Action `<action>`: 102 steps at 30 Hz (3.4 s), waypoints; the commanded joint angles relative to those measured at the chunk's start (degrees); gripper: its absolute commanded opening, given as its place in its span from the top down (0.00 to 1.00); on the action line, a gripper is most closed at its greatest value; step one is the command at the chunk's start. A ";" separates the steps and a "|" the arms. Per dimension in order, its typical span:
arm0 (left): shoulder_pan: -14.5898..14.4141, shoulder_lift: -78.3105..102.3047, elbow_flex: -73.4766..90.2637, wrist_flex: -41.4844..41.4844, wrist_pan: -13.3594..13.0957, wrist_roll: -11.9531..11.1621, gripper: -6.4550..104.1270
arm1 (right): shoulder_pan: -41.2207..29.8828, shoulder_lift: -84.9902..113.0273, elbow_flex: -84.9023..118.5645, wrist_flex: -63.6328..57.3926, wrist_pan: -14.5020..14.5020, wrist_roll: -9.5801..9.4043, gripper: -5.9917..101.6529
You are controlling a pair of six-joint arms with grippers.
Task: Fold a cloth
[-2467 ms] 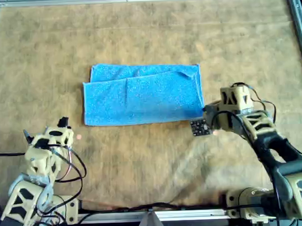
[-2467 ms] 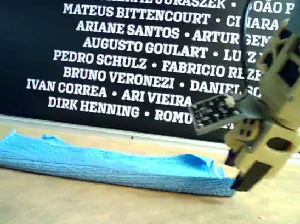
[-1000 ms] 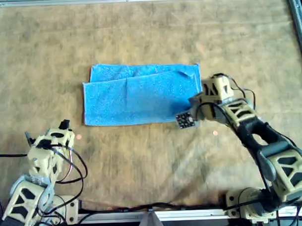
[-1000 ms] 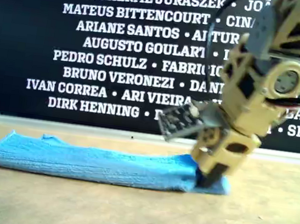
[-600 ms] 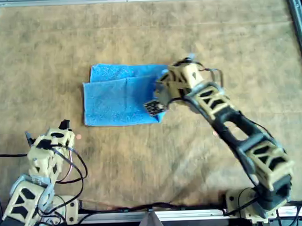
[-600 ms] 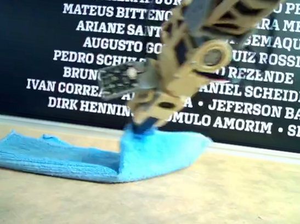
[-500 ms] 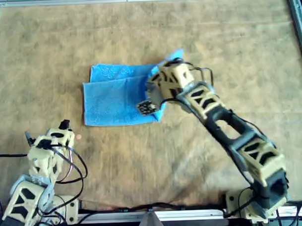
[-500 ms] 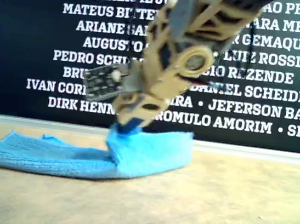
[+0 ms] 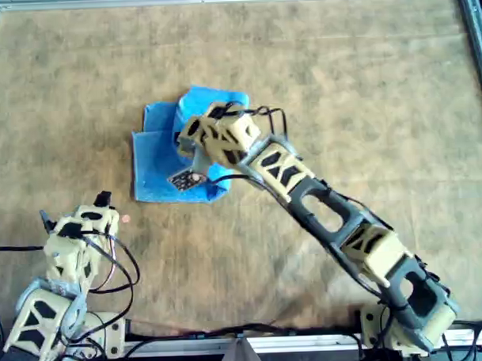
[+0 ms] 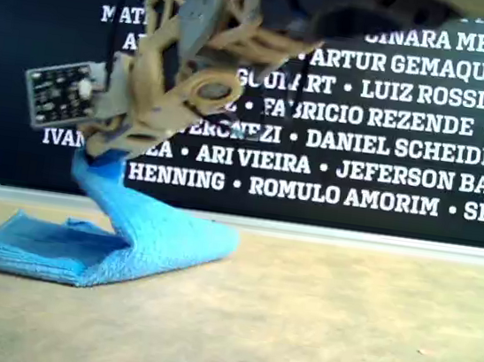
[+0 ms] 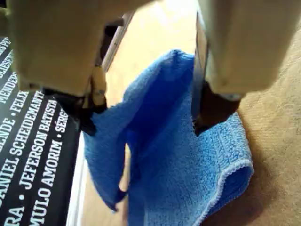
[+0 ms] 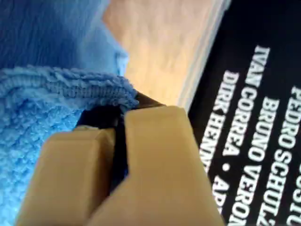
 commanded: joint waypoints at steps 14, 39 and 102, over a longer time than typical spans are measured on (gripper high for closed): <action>0.26 0.88 -1.14 -0.09 -0.35 0.09 0.21 | 6.59 -13.62 -24.61 -2.90 0.53 0.26 0.67; 0.35 0.88 -1.05 -0.09 -0.35 0.09 0.21 | -0.09 5.10 -24.70 38.14 -0.44 0.35 0.97; 15.38 1.05 -1.14 0.00 0.62 0.09 0.63 | -34.37 146.87 131.84 2.55 20.13 2.46 0.95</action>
